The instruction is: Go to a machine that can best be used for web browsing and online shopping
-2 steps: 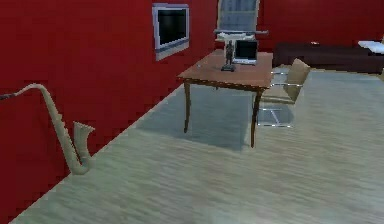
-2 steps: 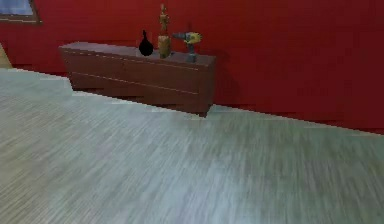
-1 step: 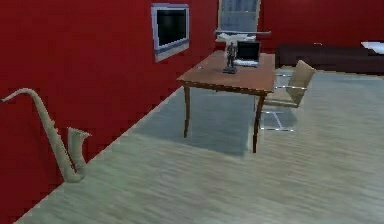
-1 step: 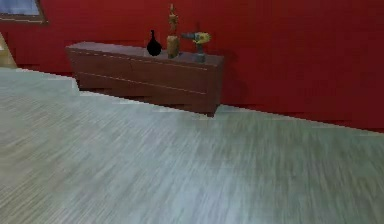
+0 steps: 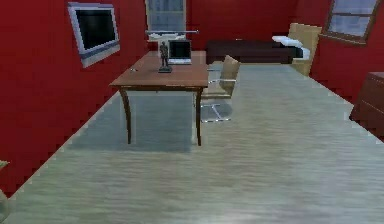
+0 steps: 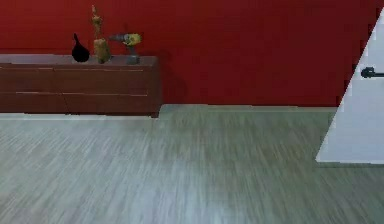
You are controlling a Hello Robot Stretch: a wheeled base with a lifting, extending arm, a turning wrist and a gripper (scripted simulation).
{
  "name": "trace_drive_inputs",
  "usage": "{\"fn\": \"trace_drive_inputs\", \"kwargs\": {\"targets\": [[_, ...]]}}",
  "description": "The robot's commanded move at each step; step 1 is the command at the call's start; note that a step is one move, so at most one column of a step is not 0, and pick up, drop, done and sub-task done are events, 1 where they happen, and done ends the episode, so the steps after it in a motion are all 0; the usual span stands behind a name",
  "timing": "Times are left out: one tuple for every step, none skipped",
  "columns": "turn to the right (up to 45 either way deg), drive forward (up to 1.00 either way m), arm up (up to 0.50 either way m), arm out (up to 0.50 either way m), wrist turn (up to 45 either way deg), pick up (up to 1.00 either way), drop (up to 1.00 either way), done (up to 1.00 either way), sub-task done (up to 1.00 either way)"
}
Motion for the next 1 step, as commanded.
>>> {"fn": "trace_drive_inputs", "kwargs": {"targets": [[0.0,0.7,0.0,0.0,0.0,0.0,0.0,0.0,0.0]]}}
